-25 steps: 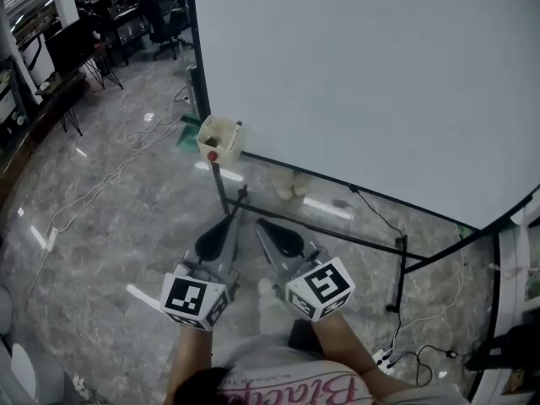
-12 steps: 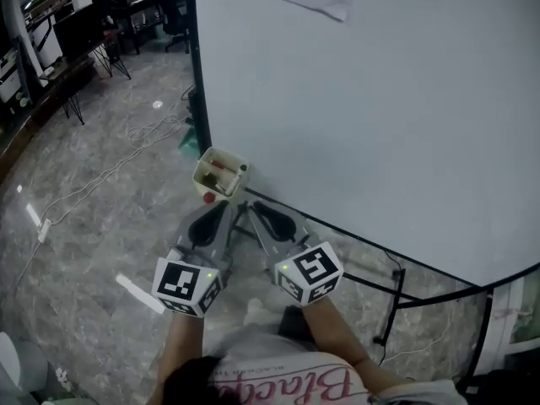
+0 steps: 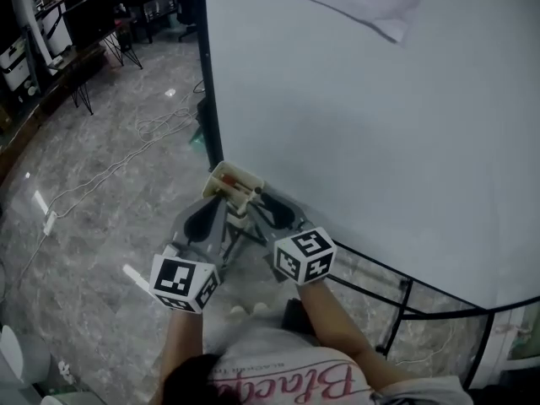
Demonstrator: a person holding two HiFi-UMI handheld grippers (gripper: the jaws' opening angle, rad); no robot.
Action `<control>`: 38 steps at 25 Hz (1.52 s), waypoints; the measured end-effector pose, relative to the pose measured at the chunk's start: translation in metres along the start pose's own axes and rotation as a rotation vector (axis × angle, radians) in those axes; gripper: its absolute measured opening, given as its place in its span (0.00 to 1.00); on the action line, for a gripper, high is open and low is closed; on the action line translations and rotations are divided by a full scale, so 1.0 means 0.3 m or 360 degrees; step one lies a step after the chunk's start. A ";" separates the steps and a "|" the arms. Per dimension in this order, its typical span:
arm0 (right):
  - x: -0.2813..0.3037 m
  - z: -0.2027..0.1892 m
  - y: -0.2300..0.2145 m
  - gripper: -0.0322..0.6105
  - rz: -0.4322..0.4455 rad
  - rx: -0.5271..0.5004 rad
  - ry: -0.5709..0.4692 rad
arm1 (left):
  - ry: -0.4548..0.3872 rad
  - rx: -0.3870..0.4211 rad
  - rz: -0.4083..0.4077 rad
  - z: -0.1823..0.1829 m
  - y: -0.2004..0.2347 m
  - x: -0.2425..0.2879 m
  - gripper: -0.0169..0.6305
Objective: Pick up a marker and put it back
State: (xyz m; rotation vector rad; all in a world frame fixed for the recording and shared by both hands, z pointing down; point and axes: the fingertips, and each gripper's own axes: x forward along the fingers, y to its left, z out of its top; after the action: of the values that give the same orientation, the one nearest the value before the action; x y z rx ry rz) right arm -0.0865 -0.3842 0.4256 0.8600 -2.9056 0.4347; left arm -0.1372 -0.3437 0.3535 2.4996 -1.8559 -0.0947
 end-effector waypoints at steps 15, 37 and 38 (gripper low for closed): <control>0.017 0.112 0.052 0.16 0.0072 -0.0045 -0.0115 | -0.0010 0.0004 -0.0110 0.018 0.029 0.075 0.03; -0.146 0.380 0.112 0.16 0.0040 -0.0263 -0.0495 | -0.0205 0.0087 -0.0245 0.164 -0.047 0.068 0.03; -0.148 0.380 0.111 0.16 0.0038 -0.0264 -0.0495 | -0.0201 0.0091 -0.0228 0.163 -0.040 0.068 0.03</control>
State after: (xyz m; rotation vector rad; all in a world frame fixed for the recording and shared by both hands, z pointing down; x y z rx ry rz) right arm -0.0670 -0.3678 0.3015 0.9435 -3.1753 0.0612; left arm -0.1229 -0.3589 0.3034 2.7236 -1.7423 -0.2108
